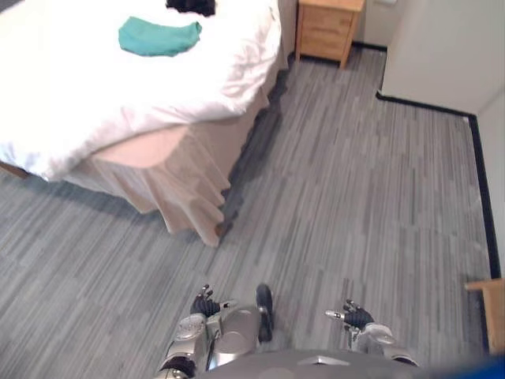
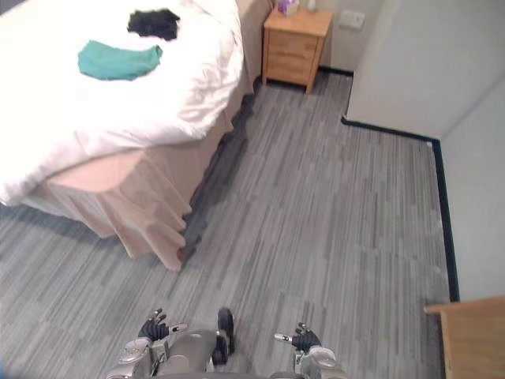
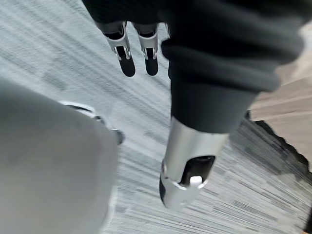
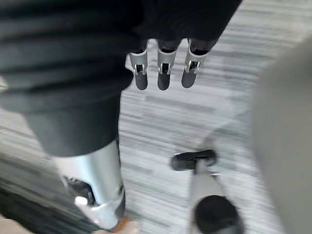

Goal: Tidy the bed and pick cloth on bed and put in laundry

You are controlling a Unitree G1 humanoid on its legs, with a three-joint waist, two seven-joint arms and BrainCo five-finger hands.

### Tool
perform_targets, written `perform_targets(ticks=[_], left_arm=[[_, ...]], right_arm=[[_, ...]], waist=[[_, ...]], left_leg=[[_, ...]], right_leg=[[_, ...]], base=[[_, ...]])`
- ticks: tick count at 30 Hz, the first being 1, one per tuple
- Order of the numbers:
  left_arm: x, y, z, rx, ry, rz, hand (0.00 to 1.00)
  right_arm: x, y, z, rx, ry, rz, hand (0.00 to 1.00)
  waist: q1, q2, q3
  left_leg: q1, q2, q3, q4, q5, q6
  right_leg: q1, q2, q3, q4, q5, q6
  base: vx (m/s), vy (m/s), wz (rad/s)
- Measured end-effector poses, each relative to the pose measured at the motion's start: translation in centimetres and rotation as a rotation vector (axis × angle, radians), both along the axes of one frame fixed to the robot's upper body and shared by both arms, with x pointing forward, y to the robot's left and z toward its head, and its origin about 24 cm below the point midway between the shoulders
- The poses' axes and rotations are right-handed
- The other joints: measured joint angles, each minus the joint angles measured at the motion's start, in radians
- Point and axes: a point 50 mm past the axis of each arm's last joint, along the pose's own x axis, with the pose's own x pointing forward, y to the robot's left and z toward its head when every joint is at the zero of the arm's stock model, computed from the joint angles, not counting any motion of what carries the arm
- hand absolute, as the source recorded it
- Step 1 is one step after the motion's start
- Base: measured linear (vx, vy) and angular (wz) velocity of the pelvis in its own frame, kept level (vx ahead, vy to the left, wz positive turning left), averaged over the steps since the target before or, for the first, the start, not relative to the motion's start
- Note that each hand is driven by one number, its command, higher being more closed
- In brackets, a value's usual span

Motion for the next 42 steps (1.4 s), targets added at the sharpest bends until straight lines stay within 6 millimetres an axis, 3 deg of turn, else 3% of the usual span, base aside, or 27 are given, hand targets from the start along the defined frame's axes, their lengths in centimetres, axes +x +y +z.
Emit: perform_targets(ticks=[2, 3, 5, 6, 7, 8, 10, 12, 13, 14, 15, 16, 17, 19, 20, 21, 23, 25, 26, 27, 28, 31, 34, 37, 39, 40, 42], left_arm=[[-0.3, 0.0, -0.1, 0.014, 0.021, -0.039, 0.0], [-0.6, -0.3, -0.3, 0.012, 0.035, -0.057, 0.0], [-0.9, -0.3, -0.5, 0.006, 0.047, -0.055, 0.0], [-1.0, -0.4, -0.5, 0.003, 0.05, -0.056, 0.0], [-0.7, -0.6, -0.5, -0.004, 0.042, -0.059, 0.0], [-0.7, -0.8, -0.5, -0.009, 0.042, -0.061, 0.0], [-0.5, -0.8, -0.4, -0.027, 0.034, -0.055, 0.0], [-0.8, -0.6, -0.5, -0.04, 0.045, -0.002, 0.0], [-1.2, -0.4, -0.6, -0.055, 0.05, 0.055, 0.0], [-1.4, -0.7, -0.7, -0.07, 0.052, 0.08, 0.0], [-1.9, -1.2, -0.9, -0.099, 0.058, 0.131, 0.0], [-1.9, -1.9, -0.9, -0.129, 0.053, 0.173, 0.0], [-1.9, -2.0, -0.9, -0.132, 0.048, 0.191, 0.0], [-2.1, -1.0, -0.7, -0.143, 0.019, 0.297, 0.0], [-2.2, -0.8, -0.7, -0.142, 0.017, 0.31, 0.0], [-2.2, -0.6, -0.7, -0.14, 0.008, 0.313, 0.0], [-2.0, -0.5, -0.6, -0.14, -0.011, 0.303, 0.0], [-2.0, -0.8, -0.6, -0.16, -0.012, 0.29, 0.0], [-2.0, -1.2, -0.6, -0.177, -0.012, 0.284, 0.0], [-2.0, -1.3, -0.6, -0.179, -0.012, 0.277, 0.0], [-2.2, -1.3, -0.7, -0.18, -0.005, 0.264, 0.0], [-2.2, -0.2, -0.6, -0.168, -0.011, 0.282, 0.0], [-2.5, 0.0, -0.7, -0.186, -0.001, 0.317, 0.0], [-2.9, 0.0, -0.8, -0.215, 0.011, 0.341, 0.0], [-2.9, 0.6, -0.7, -0.242, -0.008, 0.364, 0.0], [-2.9, 0.9, -0.6, -0.261, -0.027, 0.4, 0.0], [-2.9, 1.4, -0.5, -0.289, -0.069, 0.508, 0.0]], right_arm=[[0.3, -0.4, 0.2, -0.022, -0.029, -0.015, 0.0], [0.4, -0.7, 0.3, -0.036, -0.041, -0.033, 0.0], [0.7, -0.9, 0.5, -0.048, -0.061, -0.039, 0.0], [0.9, -1.0, 0.6, -0.049, -0.075, -0.046, 0.0], [1.2, -1.2, 0.8, -0.052, -0.093, -0.049, 0.0], [1.3, -1.2, 0.8, -0.053, -0.1, -0.05, 0.0], [1.3, -1.3, 0.9, -0.044, -0.11, -0.079, 0.0], [1.4, -1.2, 0.9, -0.043, -0.111, -0.076, 0.0], [1.3, -0.9, 0.8, -0.037, -0.105, -0.067, 0.0], [1.4, -0.9, 0.8, -0.038, -0.103, -0.064, 0.0], [1.7, -1.2, 1.0, -0.05, -0.11, -0.057, 0.0], [2.1, -1.5, 1.1, -0.062, -0.104, -0.037, 0.0], [2.2, -1.5, 1.1, -0.067, -0.098, -0.018, 0.0], [2.4, -0.6, 1.0, -0.073, -0.074, 0.074, 0.0], [2.4, -0.3, 1.0, -0.073, -0.07, 0.097, 0.0], [2.1, 0.1, 0.8, -0.067, -0.052, 0.123, 0.0], [1.8, 0.2, 0.6, -0.075, -0.027, 0.171, 0.0], [1.7, -0.2, 0.6, -0.103, -0.012, 0.213, 0.0], [1.4, -0.6, 0.5, -0.118, 0.008, 0.232, 0.0], [1.2, -0.9, 0.4, -0.125, 0.024, 0.24, 0.0], [1.1, -0.9, 0.4, -0.126, 0.035, 0.243, 0.0], [1.4, -0.6, 0.4, -0.124, 0.044, 0.246, 0.0], [1.1, -0.2, 0.2, -0.097, 0.053, 0.2, 0.0], [1.0, 0.2, 0.1, -0.076, 0.058, 0.172, 0.0], [0.8, 0.6, 0.1, -0.053, 0.059, 0.147, 0.0], [0.7, 0.9, 0.0, -0.038, 0.063, 0.126, 0.0], [0.5, 1.0, -0.1, -0.034, 0.071, 0.112, 0.0]], waist=[[-0.008, 0.001, 0.0], [-0.015, 0.019, 0.004], [-0.039, 0.025, 0.001], [-0.054, 0.033, 0.002], [-0.059, 0.043, 0.003], [-0.061, 0.046, 0.003], [-0.057, 0.043, 0.0], [-0.055, 0.038, 0.0], [-0.052, 0.03, -0.01], [-0.049, 0.042, -0.013], [-0.042, 0.077, -0.024], [-0.038, 0.1, -0.026], [-0.034, 0.106, -0.024], [-0.015, 0.094, -0.016], [-0.013, 0.089, -0.013], [-0.009, 0.09, -0.011], [0.003, 0.079, -0.007], [-0.003, 0.09, -0.011], [-0.004, 0.105, -0.018], [-0.003, 0.108, -0.018], [-0.002, 0.094, -0.025], [0.007, 0.045, -0.022], [0.006, 0.034, -0.019], [-0.006, 0.038, -0.012], [-0.013, 0.028, -0.01], [-0.009, 0.014, -0.014], [-0.001, -0.008, -0.017]], left_leg=[[0.079, -0.015, -0.032, -0.004, -0.028, 0.006], [0.14, -0.014, -0.066, -0.029, -0.042, 0.01], [0.213, 0.001, -0.131, -0.068, -0.055, 0.019], [0.242, 0.023, -0.169, -0.077, -0.067, 0.021], [0.255, 0.048, -0.212, -0.078, -0.084, 0.022], [0.259, 0.06, -0.241, -0.077, -0.094, 0.019], [0.263, 0.075, -0.362, -0.068, -0.136, 0.001], [0.296, 0.071, -0.432, -0.048, -0.187, -0.019], [0.324, 0.076, -0.476, -0.025, -0.237, -0.035], [0.334, 0.094, -0.48, -0.009, -0.256, -0.055], [0.332, 0.127, -0.435, 0.019, -0.256, -0.088], [0.328, 0.152, -0.395, 0.052, -0.228, -0.128], [0.321, 0.162, -0.382, 0.092, -0.215, -0.144], [0.198, 0.203, -0.326, 0.424, -0.151, -0.206], [0.159, 0.227, -0.281, 0.513, -0.15, -0.21], [0.109, 0.285, -0.17, 0.614, -0.162, -0.206], [0.068, 0.327, -0.003, 0.589, -0.183, -0.199], [0.05, 0.308, 0.134, 0.382, -0.154, -0.189], [0.039, 0.298, 0.188, 0.26, -0.074, -0.17], [0.033, 0.295, 0.221, 0.229, -0.066, -0.145], [0.048, 0.27, 0.227, 0.167, -0.073, -0.134], [0.112, 0.174, 0.151, -0.063, 0.01, -0.108], [0.167, 0.126, 0.088, -0.183, 0.059, -0.094], [0.204, 0.12, -0.008, -0.196, 0.056, -0.086], [0.203, 0.127, -0.067, -0.194, 0.056, -0.087], [0.203, 0.127, -0.091, -0.193, 0.059, -0.092], [0.205, 0.108, -0.108, -0.2, 0.064, -0.101]], right_leg=[[-0.098, -0.027, -0.055, 0.175, -0.085, -0.013], [-0.141, -0.025, -0.109, 0.192, -0.151, -0.03], [-0.198, 0.018, -0.166, 0.111, -0.224, -0.057], [-0.236, 0.063, -0.182, 0.007, -0.24, -0.088], [-0.278, 0.111, -0.18, -0.131, -0.236, -0.091], [-0.3, 0.135, -0.171, -0.228, -0.219, -0.089], [-0.354, 0.175, -0.08, -0.62, -0.046, -0.074], [-0.36, 0.162, -0.02, -0.744, 0.018, -0.055], [-0.347, 0.157, 0.003, -0.73, 0.076, -0.069], [-0.341, 0.163, -0.004, -0.704, 0.117, -0.079], [-0.341, 0.173, -0.041, -0.649, 0.124, -0.109], [-0.322, 0.179, -0.082, -0.615, 0.083, -0.163], [-0.3, 0.18, -0.105, -0.607, 0.067, -0.173], [-0.185, 0.177, -0.183, -0.628, 0.001, -0.2], [-0.151, 0.179, -0.211, -0.645, -0.009, -0.206], [-0.068, 0.179, -0.271, -0.683, -0.016, -0.212], [0.017, 0.164, -0.333, -0.746, -0.02, -0.207], [0.071, 0.139, -0.41, -0.774, -0.042, -0.176], [0.088, 0.138, -0.458, -0.772, -0.06, -0.16], [0.099, 0.139, -0.479, -0.765, -0.072, -0.15], [0.109, 0.134, -0.502, -0.755, -0.085, -0.135], [0.106, 0.101, -0.546, -0.737, -0.097, -0.125], [0.106, 0.056, -0.55, -0.639, -0.126, -0.088], [0.062, 0.01, -0.507, -0.407, -0.149, -0.121], [0.047, 0.044, -0.397, -0.436, -0.211, -0.129], [0.039, 0.067, -0.35, -0.503, -0.203, -0.133], [0.033, 0.065, -0.332, -0.601, -0.141, -0.113]], base=[[-0.01, -0.002, 0.38], [-0.12, -0.07, 0.57], [-0.24, -0.102, 0.88], [-0.39, -0.11, 1.18], [-0.41, -0.084, 1.11], [-0.46, -0.089, 1.31], [-0.44, -0.124, 1.48], [-0.07, -0.235, 1.33], [0.2, -0.293, 1.16], [0.43, -0.254, 1.08], [0.56, -0.18, 1.07], [0.57, -0.155, 1.09], [0.49, -0.162, 0.96], [0.32, -0.18, 0.93], [0.18, -0.092, 1.02], [-0.01, 0.025, 1.02], [-0.17, 0.064, 0.94], [-0.32, 0.088, 1.0], [-0.25, 0.14, 1.09], [-0.06, 0.166, 1.23], [0.16, 0.147, 1.11], [0.19, 0.09, 0.85], [0.17, 0.125, 0.76], [0.13, 0.075, 0.8], [0.08, -0.016, 1.03], [0.06, -0.051, 0.89], [0.05, -0.091, 0.44]])
